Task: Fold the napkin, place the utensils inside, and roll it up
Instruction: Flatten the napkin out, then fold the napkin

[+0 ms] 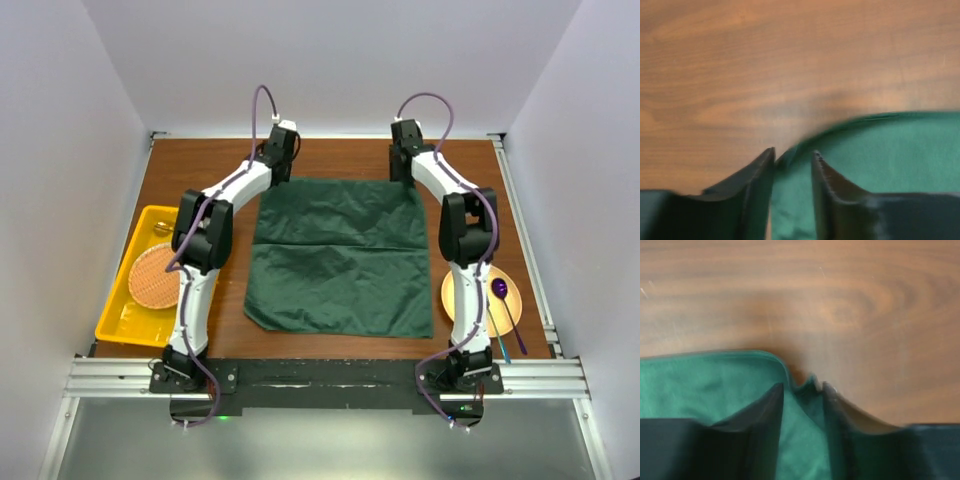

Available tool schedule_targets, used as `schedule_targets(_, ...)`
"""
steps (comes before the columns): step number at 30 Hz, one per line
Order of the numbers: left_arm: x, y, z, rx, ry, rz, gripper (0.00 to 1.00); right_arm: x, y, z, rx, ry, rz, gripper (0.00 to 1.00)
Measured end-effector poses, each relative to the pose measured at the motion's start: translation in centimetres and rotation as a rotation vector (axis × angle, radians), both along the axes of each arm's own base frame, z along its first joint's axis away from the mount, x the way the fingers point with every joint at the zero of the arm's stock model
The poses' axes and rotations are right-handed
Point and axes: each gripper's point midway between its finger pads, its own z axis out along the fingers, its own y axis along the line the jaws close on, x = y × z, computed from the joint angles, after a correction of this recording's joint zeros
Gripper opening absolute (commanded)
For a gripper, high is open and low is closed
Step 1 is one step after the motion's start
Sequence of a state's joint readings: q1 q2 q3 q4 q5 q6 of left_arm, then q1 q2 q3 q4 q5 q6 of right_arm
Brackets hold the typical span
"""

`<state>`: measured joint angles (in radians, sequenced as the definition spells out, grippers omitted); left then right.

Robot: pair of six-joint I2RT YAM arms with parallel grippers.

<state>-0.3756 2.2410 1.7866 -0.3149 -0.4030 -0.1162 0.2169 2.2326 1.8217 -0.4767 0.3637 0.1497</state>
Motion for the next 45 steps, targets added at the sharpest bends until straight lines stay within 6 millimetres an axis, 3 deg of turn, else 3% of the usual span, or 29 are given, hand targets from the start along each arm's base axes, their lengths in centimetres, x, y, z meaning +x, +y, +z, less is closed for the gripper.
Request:
schedule_targets(3,1.7,-0.1,1.9,-0.001,-0.036,0.024,0.62,2.6,0.5,0.7,-0.012,-0.022,0.01,0.75)
schedule_targets(5,1.6,0.0,4.3,-0.021,-0.071,0.036,0.64,2.4,0.6,1.5,-0.018,-0.012,0.011,0.76)
schedule_targets(9,-2.6,0.2,9.7,-0.122,-0.117,0.017,0.64,-0.4,1.1,4.1,-0.005,0.016,-0.001,0.76)
schedule_targets(11,-6.9,0.6,12.5,-0.211,-0.145,0.0,0.64,-4.3,2.3,5.7,0.017,0.03,0.018,0.76)
schedule_targets(13,-11.4,1.0,14.9,-0.304,-0.191,-0.024,0.64,-8.1,5.0,7.2,0.052,0.02,0.077,0.77)
schedule_targets(17,-19.0,2.3,18.0,-0.447,-0.278,-0.049,0.64,-17.2,14.7,8.2,0.145,0.005,0.342,0.79)
schedule_targets(18,-20.6,3.0,18.5,-0.463,-0.294,-0.044,0.64,-20.1,18.0,7.6,0.17,0.013,0.444,0.8)
schedule_targets(20,-22.7,4.0,19.4,-0.48,-0.325,-0.035,0.64,-25.0,22.8,6.0,0.192,0.049,0.602,0.81)
schedule_targets(24,-26.9,6.7,22.0,-0.494,-0.407,0.013,0.64,-33.8,29.0,1.8,0.16,0.154,0.852,0.82)
schedule_targets(27,-29.3,8.6,23.8,-0.501,-0.478,0.056,0.63,-38.5,32.5,-0.4,0.12,0.193,0.977,0.81)
schedule_targets(30,-30.6,10.0,24.3,-0.499,-0.505,0.1,0.63,-41.4,35.8,-1.5,0.106,0.198,1.057,0.79)
schedule_targets(33,-31.0,10.4,23.9,-0.486,-0.486,0.122,0.62,-42.5,38.5,-2.3,0.113,0.181,1.088,0.72)
schedule_targets(37,-31.3,10.5,23.5,-0.475,-0.462,0.126,0.62,-41.3,39.9,-3.3,0.085,0.155,1.057,0.58)
schedule_targets(41,-31.6,10.6,23.8,-0.478,-0.468,0.125,0.61,-40.1,40.6,-3.9,0.059,0.125,1.019,0.25)
schedule_targets(45,-31.8,10.7,23.8,-0.477,-0.466,0.126,0.61,-39.8,40.6,-3.7,0.06,0.115,0.996,0.22)
